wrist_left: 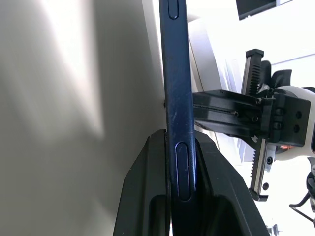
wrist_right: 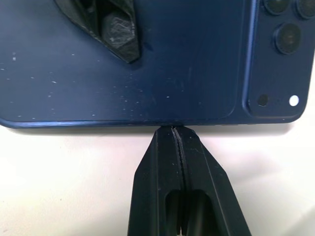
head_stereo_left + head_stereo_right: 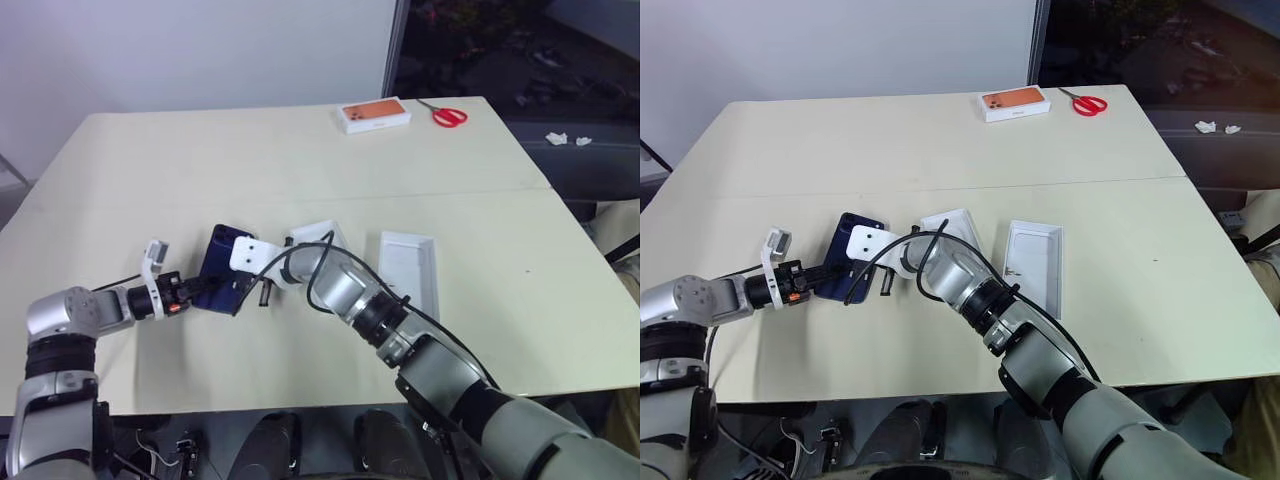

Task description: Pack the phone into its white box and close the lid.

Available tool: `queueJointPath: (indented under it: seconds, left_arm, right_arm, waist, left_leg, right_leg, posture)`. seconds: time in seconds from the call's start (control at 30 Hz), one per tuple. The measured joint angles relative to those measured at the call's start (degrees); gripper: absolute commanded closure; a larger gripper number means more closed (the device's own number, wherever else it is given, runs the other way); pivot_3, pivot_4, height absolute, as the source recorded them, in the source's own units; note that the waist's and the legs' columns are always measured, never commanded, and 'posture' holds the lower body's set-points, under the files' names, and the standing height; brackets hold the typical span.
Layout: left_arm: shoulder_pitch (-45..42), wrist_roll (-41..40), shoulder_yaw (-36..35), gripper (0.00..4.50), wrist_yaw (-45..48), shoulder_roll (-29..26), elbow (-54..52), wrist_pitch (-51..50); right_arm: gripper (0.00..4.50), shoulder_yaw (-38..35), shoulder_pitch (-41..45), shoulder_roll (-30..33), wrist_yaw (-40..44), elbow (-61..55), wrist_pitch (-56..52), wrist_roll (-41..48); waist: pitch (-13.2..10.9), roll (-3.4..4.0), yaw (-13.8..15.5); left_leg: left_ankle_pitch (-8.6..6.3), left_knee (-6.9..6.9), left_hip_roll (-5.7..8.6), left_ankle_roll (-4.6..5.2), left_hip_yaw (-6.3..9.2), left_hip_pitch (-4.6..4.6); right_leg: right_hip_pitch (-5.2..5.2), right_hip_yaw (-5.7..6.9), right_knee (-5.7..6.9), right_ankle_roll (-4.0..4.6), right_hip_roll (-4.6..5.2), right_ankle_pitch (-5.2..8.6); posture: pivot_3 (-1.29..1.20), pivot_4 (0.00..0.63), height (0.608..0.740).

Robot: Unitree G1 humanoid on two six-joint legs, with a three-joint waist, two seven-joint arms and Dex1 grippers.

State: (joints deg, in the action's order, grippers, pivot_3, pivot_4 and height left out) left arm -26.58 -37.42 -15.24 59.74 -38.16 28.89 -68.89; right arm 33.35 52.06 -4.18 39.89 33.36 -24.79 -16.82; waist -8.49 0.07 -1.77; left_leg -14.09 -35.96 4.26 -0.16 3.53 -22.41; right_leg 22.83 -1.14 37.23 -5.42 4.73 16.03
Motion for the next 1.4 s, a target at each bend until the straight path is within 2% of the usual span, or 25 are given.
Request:
queueJointPath:
  seconds: [0.23,0.33,0.57,0.67,0.77,0.83,0.97,1.13,1.23,1.4]
  left_arm:
    - [0.45,-1.35,-2.60,4.48,-1.18,0.38,1.46,-1.90]
    - [1.33,-2.79,-4.81,4.48,-1.73,0.60,1.31,-2.51]
    - [2.93,-9.09,-15.72,4.48,-6.30,3.88,1.73,-8.17]
    - [3.87,-11.99,-19.48,4.50,-8.46,5.60,0.56,-10.65]
    - [4.25,-14.90,-22.86,4.50,-10.93,7.44,-0.32,-12.75]
    - [4.31,-16.19,-24.67,4.50,-12.48,8.29,-1.30,-12.92]
    - [4.57,-19.02,-27.42,4.50,-15.57,10.05,-4.70,-13.18]
    - [4.84,-21.28,-27.97,4.50,-18.23,11.39,-7.26,-13.63]
    - [4.86,-22.08,-27.98,4.50,-19.17,11.39,-7.59,-14.25]
    - [4.86,-22.32,-27.39,4.50,-20.41,11.42,-8.78,-14.23]
  right_arm:
    - [4.50,-0.89,-1.42,0.98,0.91,-1.96,0.29,1.24]
    - [4.50,-4.32,-4.05,2.31,3.45,-5.81,-0.28,4.93]
    - [4.50,-10.47,-6.56,6.15,8.80,-20.23,-6.61,13.12]
    - [3.69,-13.50,-7.44,7.83,11.66,-25.88,-11.80,18.50]
    - [2.12,-14.92,-8.36,11.82,14.52,-31.45,-14.87,22.32]
    - [1.24,-14.30,-9.30,15.94,16.53,-34.02,-15.02,22.84]
    - [1.24,-10.78,-12.21,28.22,22.95,-36.77,-11.24,22.18]
    - [1.24,-7.76,-14.57,36.51,29.22,-37.26,-4.43,21.45]
    - [1.24,-6.84,-15.33,39.01,31.84,-37.29,-0.82,21.05]
    - [1.24,-5.65,-14.91,38.84,31.77,-33.64,4.76,17.81]
  waist:
    - [-0.01,-0.02,-0.28]
    - [-0.03,-0.02,-0.71]
    - [-0.12,-0.14,-0.76]
    - [-0.15,-0.20,-0.71]
    - [-0.20,-0.33,-0.49]
    - [-0.23,-0.40,-0.43]
    - [-0.38,-0.64,-0.28]
    - [-0.51,-0.82,-0.63]
    - [-0.58,-0.93,-0.65]
    - [-0.62,-1.00,-0.28]
  left_leg:
    - [0.00,0.01,0.00,0.00,0.00,-0.02]
    - [0.00,0.03,-0.02,0.00,0.00,-0.06]
    - [0.02,-0.07,-0.10,-0.02,-0.01,-0.66]
    - [0.02,-0.17,-0.10,-0.02,-0.01,-0.89]
    - [0.02,-0.19,-0.09,-0.03,-0.01,-0.95]
    - [0.02,-0.19,-0.09,-0.03,-0.01,-0.95]
    - [0.02,-0.18,-0.08,-0.03,-0.01,-0.97]
    - [0.05,-0.15,-0.14,-0.07,-0.02,-0.97]
    - [0.06,-0.16,-0.14,-0.09,-0.02,-0.97]
    - [0.08,-0.19,-0.14,-0.12,-0.02,-0.98]
  right_leg:
    - [0.01,-0.01,-0.02,0.00,0.01,0.00]
    - [0.07,-0.02,-0.03,0.00,0.00,0.00]
    - [0.62,-0.01,0.02,-0.01,-0.02,0.00]
    - [0.69,0.00,0.03,-0.01,0.00,-0.01]
    - [0.71,0.03,0.03,-0.01,0.01,-0.01]
    - [0.72,0.04,0.00,-0.01,0.03,-0.01]
    - [0.66,0.05,-0.02,-0.01,0.05,-0.01]
    - [0.67,0.06,-0.02,-0.01,0.01,-0.01]
    - [0.66,0.06,-0.02,-0.01,0.01,-0.01]
    - [0.64,0.06,-0.02,-0.01,0.02,-0.01]
  posture:
    - [0.00,0.150,0.740]
    - [0.00,0.150,0.740]
    - [0.00,0.150,0.740]
    - [0.00,0.150,0.740]
    - [0.00,0.150,0.740]
    - [0.00,0.150,0.740]
    - [0.00,0.150,0.740]
    - [0.00,0.150,0.740]
    - [0.00,0.150,0.740]
    - [0.00,0.150,0.740]
